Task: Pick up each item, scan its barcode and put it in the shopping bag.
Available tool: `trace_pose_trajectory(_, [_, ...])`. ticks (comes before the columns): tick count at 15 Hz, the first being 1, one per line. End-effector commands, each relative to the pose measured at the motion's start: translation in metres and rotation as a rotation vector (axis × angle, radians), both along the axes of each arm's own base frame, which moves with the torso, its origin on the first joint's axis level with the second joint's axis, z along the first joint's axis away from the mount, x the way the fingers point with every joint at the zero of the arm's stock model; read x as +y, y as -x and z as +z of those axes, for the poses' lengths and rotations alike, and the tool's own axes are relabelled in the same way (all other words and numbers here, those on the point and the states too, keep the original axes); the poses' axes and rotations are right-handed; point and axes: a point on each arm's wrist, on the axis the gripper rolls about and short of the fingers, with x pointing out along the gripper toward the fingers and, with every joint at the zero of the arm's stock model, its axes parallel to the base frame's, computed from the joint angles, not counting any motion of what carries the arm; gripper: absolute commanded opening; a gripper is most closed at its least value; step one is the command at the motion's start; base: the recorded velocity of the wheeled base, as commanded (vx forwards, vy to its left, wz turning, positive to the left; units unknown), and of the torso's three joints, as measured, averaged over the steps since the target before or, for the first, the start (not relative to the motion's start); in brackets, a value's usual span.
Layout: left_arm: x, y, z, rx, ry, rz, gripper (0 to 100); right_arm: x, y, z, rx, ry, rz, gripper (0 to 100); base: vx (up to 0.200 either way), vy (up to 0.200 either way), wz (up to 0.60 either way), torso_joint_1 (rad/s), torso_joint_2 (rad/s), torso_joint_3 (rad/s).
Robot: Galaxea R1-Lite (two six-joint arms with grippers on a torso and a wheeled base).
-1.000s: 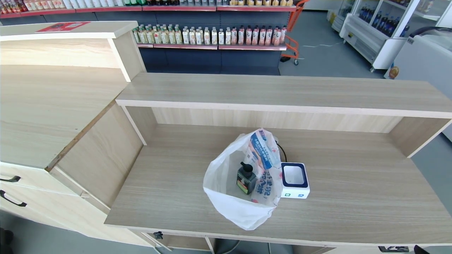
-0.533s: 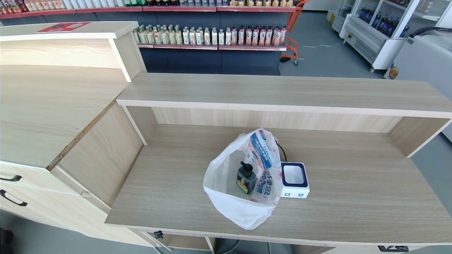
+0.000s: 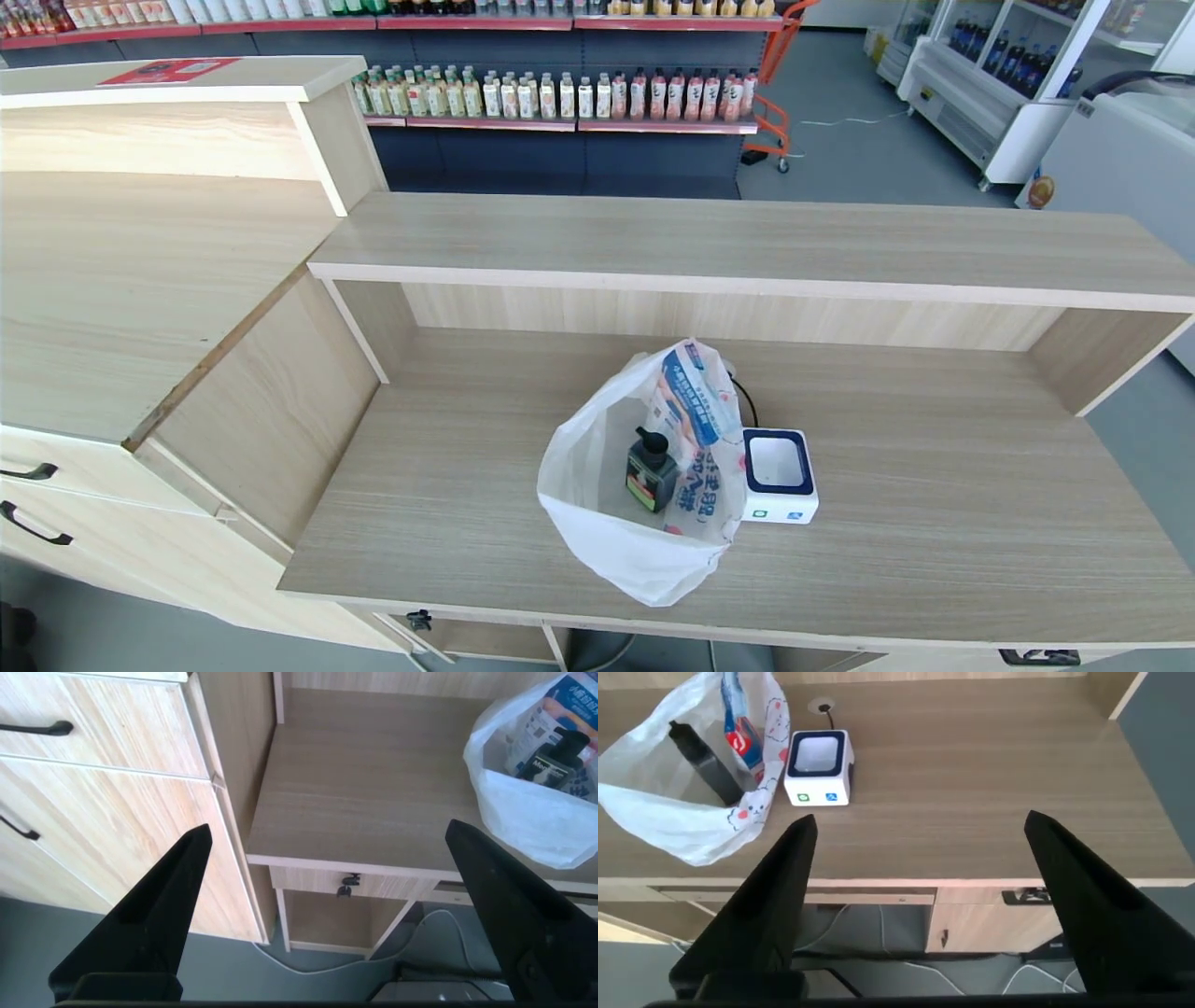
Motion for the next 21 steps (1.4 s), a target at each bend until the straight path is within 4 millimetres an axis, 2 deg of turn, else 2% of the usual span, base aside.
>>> trace_pose_trajectory(1, [0.0000, 0.0000, 0.0000, 0.000, -0.002, 0.001, 100, 0.0000, -0.0003, -0.0001, 0.006, 0.001, 0.000, 0, 0.000, 0.000, 0.00, 0.000, 0.00, 0.000])
trace_pose_trajectory(2, [0.0000, 0.0000, 0.0000, 0.000, -0.002, 0.001, 100, 0.0000, -0.0003, -0.0001, 0.006, -0.001, 0.000, 0, 0.000, 0.000, 0.00, 0.000, 0.00, 0.000])
trace_pose_trajectory(13, [0.0000, 0.0000, 0.0000, 0.000, -0.011, 0.001, 100, 0.0000, -0.0003, -0.0001, 0.006, 0.004, 0.000, 0, 0.000, -0.200, 0.00, 0.005, 0.00, 0.001])
trace_pose_trajectory(16, [0.0000, 0.0000, 0.0000, 0.000, -0.003, 0.001, 100, 0.0000, -0.0003, -0.0001, 0.006, 0.004, 0.000, 0, 0.000, 0.000, 0.00, 0.000, 0.00, 0.000])
trace_pose_trajectory(21, [0.0000, 0.0000, 0.0000, 0.000, -0.005, 0.001, 100, 0.0000, -0.0003, -0.0001, 0.006, 0.004, 0.000, 0, 0.200, 0.000, 0.00, 0.004, 0.00, 0.002])
